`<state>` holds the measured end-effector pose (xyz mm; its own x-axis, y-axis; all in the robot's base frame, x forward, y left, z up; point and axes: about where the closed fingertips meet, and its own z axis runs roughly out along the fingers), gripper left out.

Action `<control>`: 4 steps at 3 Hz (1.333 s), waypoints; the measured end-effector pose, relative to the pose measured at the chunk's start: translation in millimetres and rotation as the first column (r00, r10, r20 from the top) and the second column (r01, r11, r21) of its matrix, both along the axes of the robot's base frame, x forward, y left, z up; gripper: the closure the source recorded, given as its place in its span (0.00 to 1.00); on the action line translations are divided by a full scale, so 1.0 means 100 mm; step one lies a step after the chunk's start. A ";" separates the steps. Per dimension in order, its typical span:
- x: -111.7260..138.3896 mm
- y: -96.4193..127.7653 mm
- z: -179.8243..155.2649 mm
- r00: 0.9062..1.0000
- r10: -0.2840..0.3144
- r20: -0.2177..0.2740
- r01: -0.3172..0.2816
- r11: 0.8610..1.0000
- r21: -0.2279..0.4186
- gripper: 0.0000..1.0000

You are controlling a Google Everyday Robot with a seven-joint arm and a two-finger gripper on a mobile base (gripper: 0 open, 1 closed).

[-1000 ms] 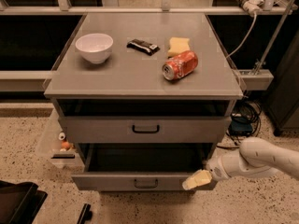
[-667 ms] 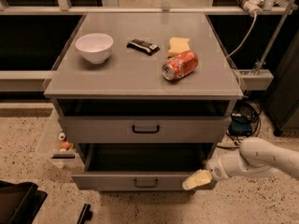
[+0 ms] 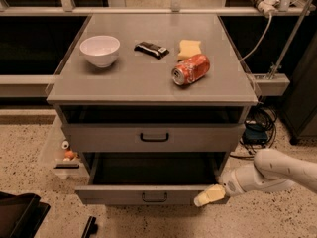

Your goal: Open middle drawer

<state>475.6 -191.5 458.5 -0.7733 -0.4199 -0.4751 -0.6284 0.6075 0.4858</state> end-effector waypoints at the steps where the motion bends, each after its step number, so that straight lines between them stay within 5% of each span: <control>1: -0.14 -0.03 -0.03 0.999 -0.029 -0.020 0.029 0.999 0.017 0.00; 4: -0.38 -0.10 0.04 0.996 -0.083 -0.023 0.083 0.996 0.035 0.00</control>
Offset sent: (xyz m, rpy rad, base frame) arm -0.1525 -0.0595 0.0013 0.1287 0.0917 -0.3219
